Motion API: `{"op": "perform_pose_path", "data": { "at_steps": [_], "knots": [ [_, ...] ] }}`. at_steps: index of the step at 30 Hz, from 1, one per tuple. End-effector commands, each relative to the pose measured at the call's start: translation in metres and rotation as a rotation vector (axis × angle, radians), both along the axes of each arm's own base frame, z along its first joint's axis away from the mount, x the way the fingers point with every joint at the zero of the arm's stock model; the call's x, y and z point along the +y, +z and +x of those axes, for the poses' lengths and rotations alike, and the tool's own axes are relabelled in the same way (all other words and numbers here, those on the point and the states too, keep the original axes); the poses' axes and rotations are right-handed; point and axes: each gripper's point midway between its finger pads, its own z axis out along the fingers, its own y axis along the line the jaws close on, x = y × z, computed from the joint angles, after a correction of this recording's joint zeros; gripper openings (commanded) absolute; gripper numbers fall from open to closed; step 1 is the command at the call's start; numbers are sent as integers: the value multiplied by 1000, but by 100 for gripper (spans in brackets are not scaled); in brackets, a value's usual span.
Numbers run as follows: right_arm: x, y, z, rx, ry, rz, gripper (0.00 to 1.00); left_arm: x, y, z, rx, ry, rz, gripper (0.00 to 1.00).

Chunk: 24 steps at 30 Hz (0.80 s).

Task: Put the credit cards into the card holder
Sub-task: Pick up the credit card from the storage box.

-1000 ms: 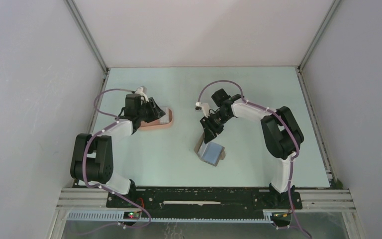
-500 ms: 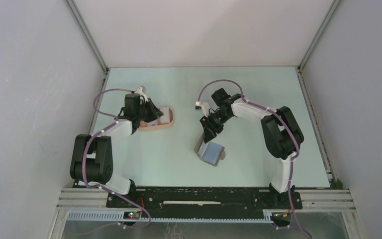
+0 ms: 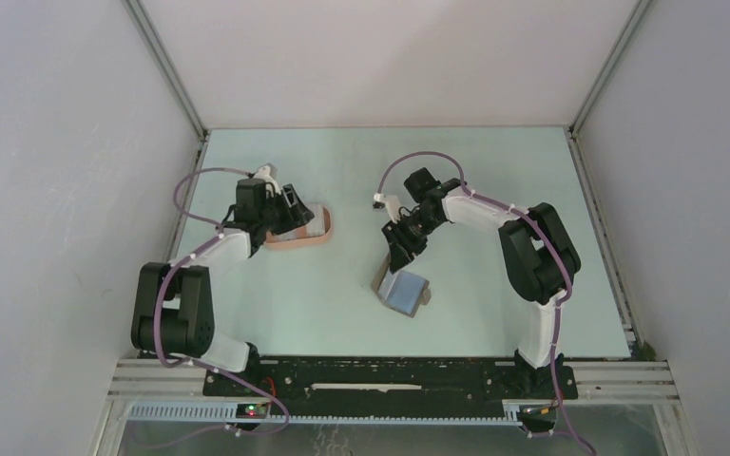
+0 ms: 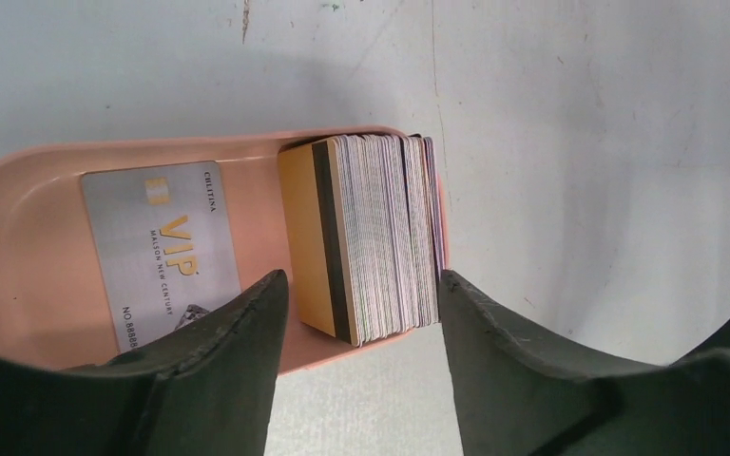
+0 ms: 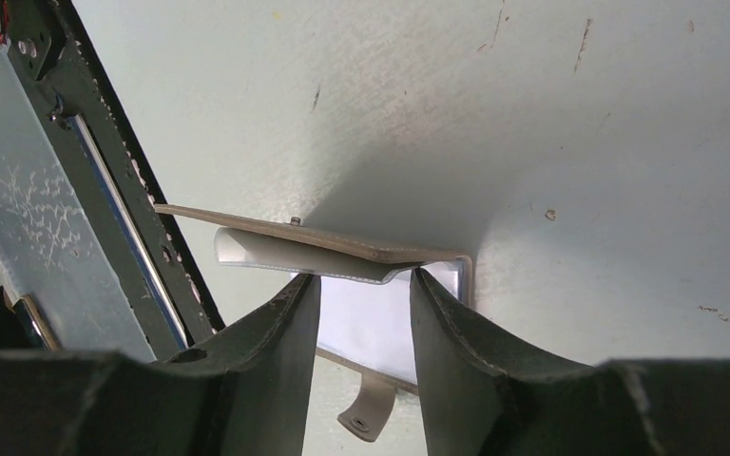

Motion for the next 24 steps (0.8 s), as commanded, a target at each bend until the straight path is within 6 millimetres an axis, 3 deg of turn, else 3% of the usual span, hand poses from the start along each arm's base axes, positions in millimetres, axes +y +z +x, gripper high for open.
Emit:
{"op": "perform_pose_path", "data": {
  "at_steps": [1, 5, 14, 24],
  "knots": [
    [6, 9, 6, -8, 5, 29, 48, 3, 28, 19, -87, -2, 18, 69],
    [6, 10, 6, -8, 5, 30, 48, -4, 16, 26, -57, -28, -4, 75],
    [5, 10, 6, -9, 5, 30, 48, -15, -1, 35, -8, -63, -55, 74],
    [5, 10, 6, -6, 3, 30, 48, -25, 7, 31, -30, -96, -114, 65]
  ]
}}
